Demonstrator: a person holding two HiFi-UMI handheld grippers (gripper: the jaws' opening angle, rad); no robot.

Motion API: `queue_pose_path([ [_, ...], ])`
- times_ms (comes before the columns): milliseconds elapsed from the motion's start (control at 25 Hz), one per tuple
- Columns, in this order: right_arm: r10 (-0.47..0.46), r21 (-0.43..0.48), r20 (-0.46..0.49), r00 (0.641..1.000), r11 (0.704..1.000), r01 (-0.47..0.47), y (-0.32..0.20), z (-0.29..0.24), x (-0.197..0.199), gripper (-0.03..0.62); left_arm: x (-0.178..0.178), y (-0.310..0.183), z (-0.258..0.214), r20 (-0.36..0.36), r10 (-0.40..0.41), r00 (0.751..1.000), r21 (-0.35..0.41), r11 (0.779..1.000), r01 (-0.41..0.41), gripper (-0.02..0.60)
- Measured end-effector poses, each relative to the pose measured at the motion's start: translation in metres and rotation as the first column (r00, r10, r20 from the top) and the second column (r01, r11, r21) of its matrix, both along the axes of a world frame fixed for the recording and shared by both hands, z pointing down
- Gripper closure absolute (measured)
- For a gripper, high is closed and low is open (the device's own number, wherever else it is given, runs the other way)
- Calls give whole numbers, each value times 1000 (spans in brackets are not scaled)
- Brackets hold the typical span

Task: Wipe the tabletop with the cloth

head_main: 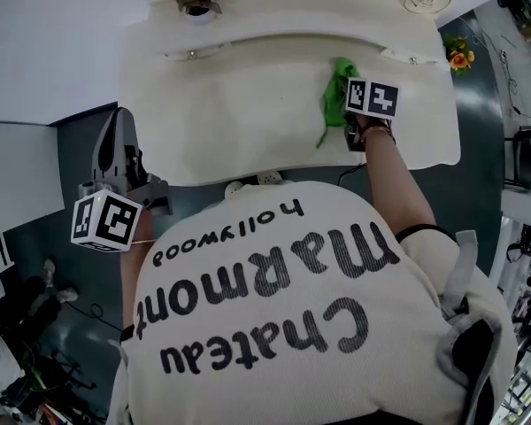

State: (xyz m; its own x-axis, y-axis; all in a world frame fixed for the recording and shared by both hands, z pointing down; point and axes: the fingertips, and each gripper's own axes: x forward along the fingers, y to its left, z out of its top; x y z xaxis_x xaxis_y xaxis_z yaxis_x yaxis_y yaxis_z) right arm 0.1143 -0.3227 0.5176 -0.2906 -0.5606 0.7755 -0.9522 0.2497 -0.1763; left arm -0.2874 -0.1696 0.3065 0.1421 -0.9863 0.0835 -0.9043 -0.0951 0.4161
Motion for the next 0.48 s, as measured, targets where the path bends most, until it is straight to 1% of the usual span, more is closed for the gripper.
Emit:
queue_pose_path([
  [40,0,5,36,999,1000,0,1,-4,-5,490,-2,1,0,1,-5,1000,0,1000,5,574],
  [120,-16,8,152,988,1000,15,4,-14,-28,490,-8,3,0,2,-21,1000,-2,1000,21,574],
  [200,-72,8,257,964,997,73,9,-25,-62,490,-12,7,1,1,-37,999,-2,999,37,574],
  [240,-117,14,289,950,993,118,12,-30,-81,490,-12,8,0,1,-42,999,-3,999,42,574],
  [280,-171,25,305,937,985,171,15,-36,-100,490,-12,9,0,3,-44,999,-3,999,44,574],
  [360,-290,56,293,911,956,287,24,-46,-136,490,-14,11,-1,8,-49,999,-3,999,49,574],
  [480,-449,74,233,863,893,444,42,-49,-179,490,-18,16,-1,6,-64,998,-5,998,64,574],
])
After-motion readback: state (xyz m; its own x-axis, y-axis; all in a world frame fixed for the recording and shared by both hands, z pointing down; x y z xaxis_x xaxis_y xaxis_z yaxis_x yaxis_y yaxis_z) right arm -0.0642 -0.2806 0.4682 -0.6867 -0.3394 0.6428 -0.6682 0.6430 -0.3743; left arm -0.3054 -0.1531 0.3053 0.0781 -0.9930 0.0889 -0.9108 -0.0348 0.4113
